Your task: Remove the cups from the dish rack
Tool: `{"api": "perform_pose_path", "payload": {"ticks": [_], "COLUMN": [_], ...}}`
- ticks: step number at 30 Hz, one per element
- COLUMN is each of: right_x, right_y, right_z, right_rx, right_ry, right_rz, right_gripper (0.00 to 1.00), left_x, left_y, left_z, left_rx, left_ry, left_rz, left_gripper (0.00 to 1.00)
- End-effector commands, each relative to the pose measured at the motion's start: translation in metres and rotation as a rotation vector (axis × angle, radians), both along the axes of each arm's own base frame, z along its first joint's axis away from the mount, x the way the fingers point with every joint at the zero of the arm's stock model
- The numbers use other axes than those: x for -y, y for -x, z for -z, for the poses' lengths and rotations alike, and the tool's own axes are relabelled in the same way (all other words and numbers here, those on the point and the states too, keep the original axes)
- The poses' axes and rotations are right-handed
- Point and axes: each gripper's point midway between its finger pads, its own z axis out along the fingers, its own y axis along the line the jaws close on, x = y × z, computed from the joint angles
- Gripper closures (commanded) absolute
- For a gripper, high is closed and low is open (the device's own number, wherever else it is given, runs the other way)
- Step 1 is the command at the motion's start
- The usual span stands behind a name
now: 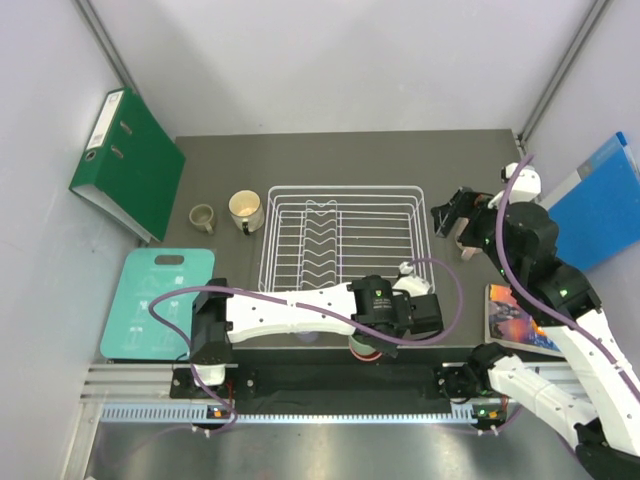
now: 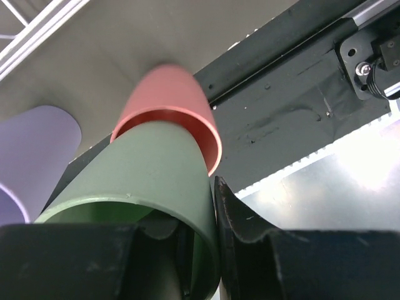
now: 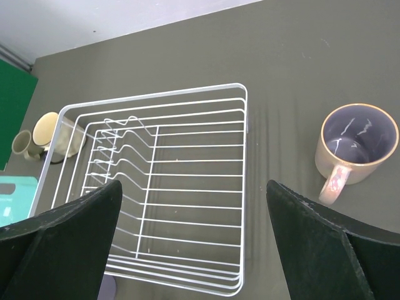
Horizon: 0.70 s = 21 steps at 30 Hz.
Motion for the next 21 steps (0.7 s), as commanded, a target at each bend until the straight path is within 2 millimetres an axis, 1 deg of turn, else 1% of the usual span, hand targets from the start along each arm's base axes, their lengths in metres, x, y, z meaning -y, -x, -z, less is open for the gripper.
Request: {"api": "perform_pose_path", "payload": {"ticks": [1,5,8,11,12,13,14,15,17,18,20,21], "right_x": [-0.002,-0.004,-0.004,-0.004,-0.005,-0.004,-0.004,-0.005,-0.004,-0.004,-0.003,-0.004], "right_y": [-0.002,-0.003,-0.004,-0.005,-0.005,-0.005,-0.006,-0.005,-0.006,-0.006,-0.006,-0.006], "right_z": [-0.010,-0.009,-0.010,-0.010,-0.010,-0.010,-0.011,-0.009,-0.009,-0.008,-0.009,-0.008], "right_rx": [0.041,0.041,0.047,0.049,0.051,0.050,0.054,0.052,0.053,0.052,0.056,0.054], "right_ry": [0.009,0.020,0.031,0.045,0.051,0.056,0.058,0.062,0.067,0.072,0.077,0.081], "right_rz": [-0.007,-0.009,-0.008,-0.007,-0.008,-0.004,-0.005,-0.008,-0.004,-0.005,0.000,-0.001], "right_gripper": [0.04,0.04,0.04,0.04,0.04,0.04,0.04,0.04,0.04,0.04,0.04,0.04], "left_x": [0.017,0.021,0.020,0.019,0.016,0.015,0.019,0.015,0.017,0.012,0.011,0.006], "left_y": [-0.009,-0.015,-0.018,-0.020,-0.020,-0.019,-0.020,-0.019,-0.020,-0.020,-0.024,-0.026], "left_z": [-0.031,-0.042,-0.040,-0.032,-0.024,-0.021,-0.020,-0.009,-0.002,0.006,0.012,0.019], "left_rx": [0.059,0.087,0.100,0.093,0.086,0.075,0.073,0.061,0.046,0.039,0.029,0.029], "left_ry": [0.146,0.172,0.165,0.151,0.136,0.135,0.155,0.136,0.159,0.146,0.157,0.142], "left_rz": [-0.006,-0.010,-0.013,-0.018,-0.020,-0.025,-0.028,-0.028,-0.038,-0.043,-0.055,-0.060], "left_gripper": [1.00,1.00,1.00,1.00,1.00,1.00,1.00,1.00,1.00,1.00,1.00,1.00]}}
